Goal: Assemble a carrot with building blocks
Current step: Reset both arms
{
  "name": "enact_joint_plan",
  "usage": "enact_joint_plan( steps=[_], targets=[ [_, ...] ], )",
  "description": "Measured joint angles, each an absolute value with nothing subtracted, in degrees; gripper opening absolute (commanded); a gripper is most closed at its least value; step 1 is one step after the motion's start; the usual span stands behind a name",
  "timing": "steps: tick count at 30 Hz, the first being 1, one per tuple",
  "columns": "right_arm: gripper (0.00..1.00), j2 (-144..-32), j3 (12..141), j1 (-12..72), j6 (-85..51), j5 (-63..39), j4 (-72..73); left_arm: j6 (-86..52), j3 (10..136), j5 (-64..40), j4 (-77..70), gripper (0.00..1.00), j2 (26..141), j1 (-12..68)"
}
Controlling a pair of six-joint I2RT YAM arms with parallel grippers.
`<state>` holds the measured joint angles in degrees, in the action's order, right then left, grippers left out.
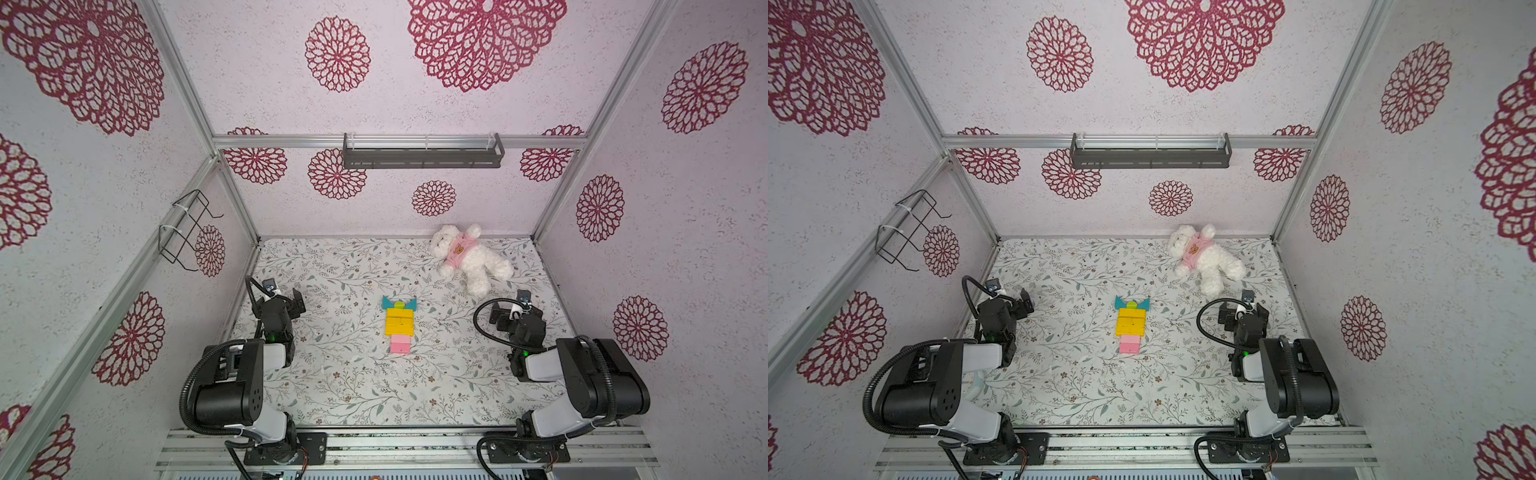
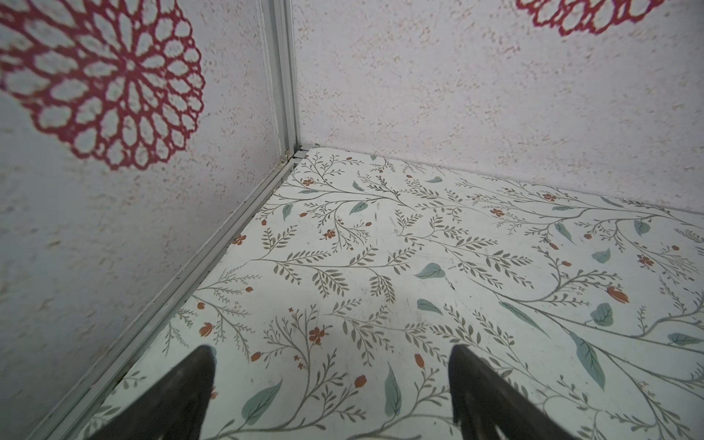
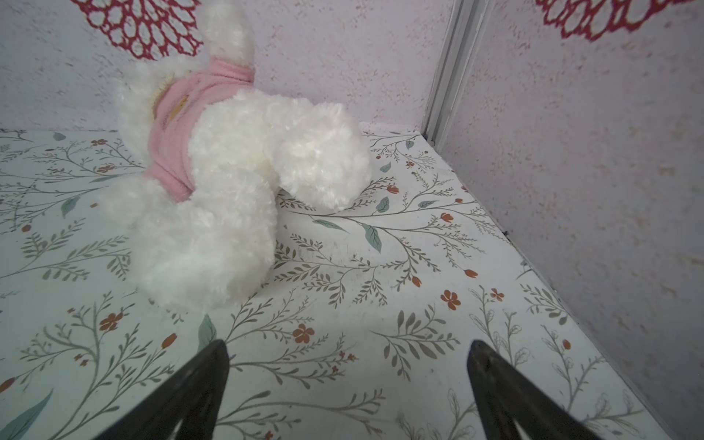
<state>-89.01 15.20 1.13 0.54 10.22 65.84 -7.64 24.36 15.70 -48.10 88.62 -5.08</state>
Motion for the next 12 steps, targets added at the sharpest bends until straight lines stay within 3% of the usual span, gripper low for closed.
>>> enact_joint_plan(
  steps=[12],
  targets=[
    [0.99,-89.0,15.2,1.1,0.4,9.8,65.6,-7.8,24.4,14.0,-47.2,0.97,88.6,-6.2]
  ],
)
